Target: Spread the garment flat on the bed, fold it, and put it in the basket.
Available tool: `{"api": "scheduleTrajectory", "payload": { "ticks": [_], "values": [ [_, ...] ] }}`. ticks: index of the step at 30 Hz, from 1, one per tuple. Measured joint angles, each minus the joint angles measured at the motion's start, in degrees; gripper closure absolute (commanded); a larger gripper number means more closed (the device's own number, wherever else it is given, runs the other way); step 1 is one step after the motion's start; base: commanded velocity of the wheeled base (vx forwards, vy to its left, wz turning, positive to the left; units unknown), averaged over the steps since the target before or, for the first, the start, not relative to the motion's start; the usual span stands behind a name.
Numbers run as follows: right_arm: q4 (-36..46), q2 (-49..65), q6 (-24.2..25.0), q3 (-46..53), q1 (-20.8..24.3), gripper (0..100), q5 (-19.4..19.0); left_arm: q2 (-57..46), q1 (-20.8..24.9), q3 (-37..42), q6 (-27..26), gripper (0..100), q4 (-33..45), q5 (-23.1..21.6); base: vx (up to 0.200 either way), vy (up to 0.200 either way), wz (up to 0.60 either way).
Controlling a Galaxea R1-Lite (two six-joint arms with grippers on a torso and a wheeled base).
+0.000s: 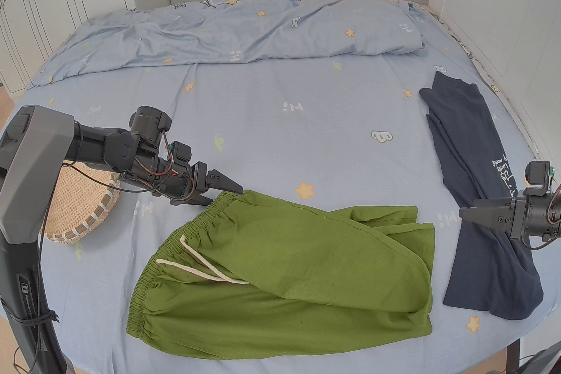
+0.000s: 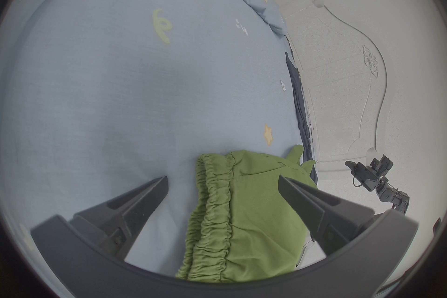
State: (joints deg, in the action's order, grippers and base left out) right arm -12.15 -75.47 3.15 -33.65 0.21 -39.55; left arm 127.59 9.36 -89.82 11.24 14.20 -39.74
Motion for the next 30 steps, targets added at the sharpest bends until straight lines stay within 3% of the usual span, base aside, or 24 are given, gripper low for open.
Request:
{"api": "scheduleTrajectory", "payload": {
  "ticks": [3, 4, 21, 30],
  "values": [
    [-0.1, -0.2, 0.0, 0.0, 0.0, 0, 0.0, 0.5, 0.2, -0.1, 0.0, 0, 0.0, -0.1, 0.0, 0.0, 0.0],
    [-0.2, -0.2, 0.0, 0.0, 0.0, 0, 0.0, 0.7, 0.3, -0.2, 0.0, 100, -0.1, -0.1, 0.0, 0.0, 0.0],
    [-0.2, -0.5, 0.0, 0.0, 0.1, 0, 0.1, 1.0, 0.4, 0.5, 0.2, 100, 0.5, -0.1, 0.0, 0.0, 0.0],
    [0.0, -0.5, 0.0, 0.0, 0.3, 0, 0.1, -5.3, -4.6, 1.5, 3.0, 100, 0.4, -0.5, 0.0, 0.0, 0.0]
  ]
}}
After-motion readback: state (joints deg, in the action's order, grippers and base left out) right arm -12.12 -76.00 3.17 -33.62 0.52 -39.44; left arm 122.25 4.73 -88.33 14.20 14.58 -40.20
